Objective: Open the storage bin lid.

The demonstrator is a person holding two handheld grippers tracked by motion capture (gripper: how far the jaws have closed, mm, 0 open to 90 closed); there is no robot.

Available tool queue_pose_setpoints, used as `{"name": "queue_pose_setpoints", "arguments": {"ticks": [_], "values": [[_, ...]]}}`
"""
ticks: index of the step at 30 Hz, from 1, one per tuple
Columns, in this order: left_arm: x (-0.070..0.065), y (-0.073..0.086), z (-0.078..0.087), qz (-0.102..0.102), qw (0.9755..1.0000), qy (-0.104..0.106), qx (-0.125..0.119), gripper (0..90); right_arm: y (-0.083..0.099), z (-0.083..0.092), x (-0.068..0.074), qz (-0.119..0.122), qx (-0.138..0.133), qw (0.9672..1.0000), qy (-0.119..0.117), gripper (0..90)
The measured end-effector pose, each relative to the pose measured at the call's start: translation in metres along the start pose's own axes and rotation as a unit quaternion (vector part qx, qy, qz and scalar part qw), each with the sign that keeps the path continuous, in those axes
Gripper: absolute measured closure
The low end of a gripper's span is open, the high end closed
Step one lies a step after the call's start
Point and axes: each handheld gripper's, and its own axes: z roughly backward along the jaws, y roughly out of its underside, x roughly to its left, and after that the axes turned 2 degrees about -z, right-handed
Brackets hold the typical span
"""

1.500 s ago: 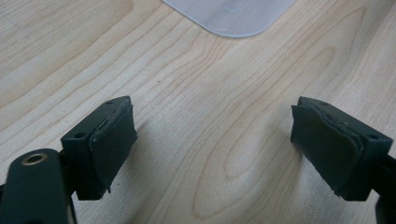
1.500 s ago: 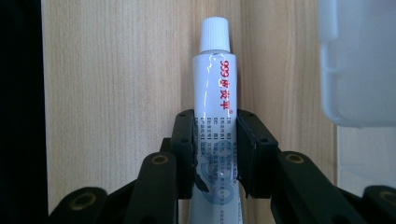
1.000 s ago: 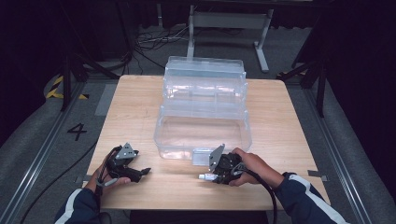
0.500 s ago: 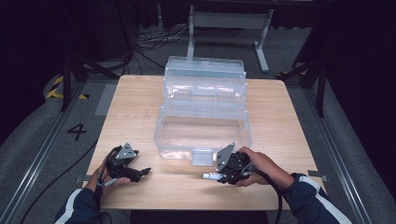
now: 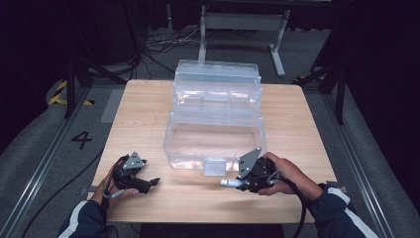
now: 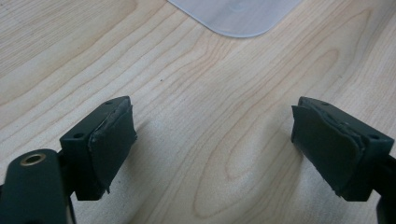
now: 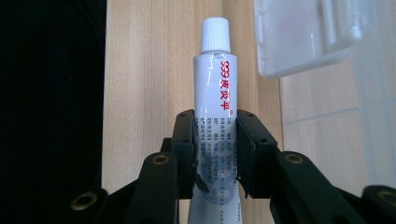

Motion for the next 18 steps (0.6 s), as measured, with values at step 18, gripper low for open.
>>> {"name": "queue_pose_setpoints", "arguments": {"ticks": [18], "values": [[0.000, 0.000, 0.000, 0.001, 1.0000, -0.001, 0.000, 13.5, -0.015, 0.042, -0.008, 0.017, -0.026, 0.9991, 0.029, 70.8]]}}
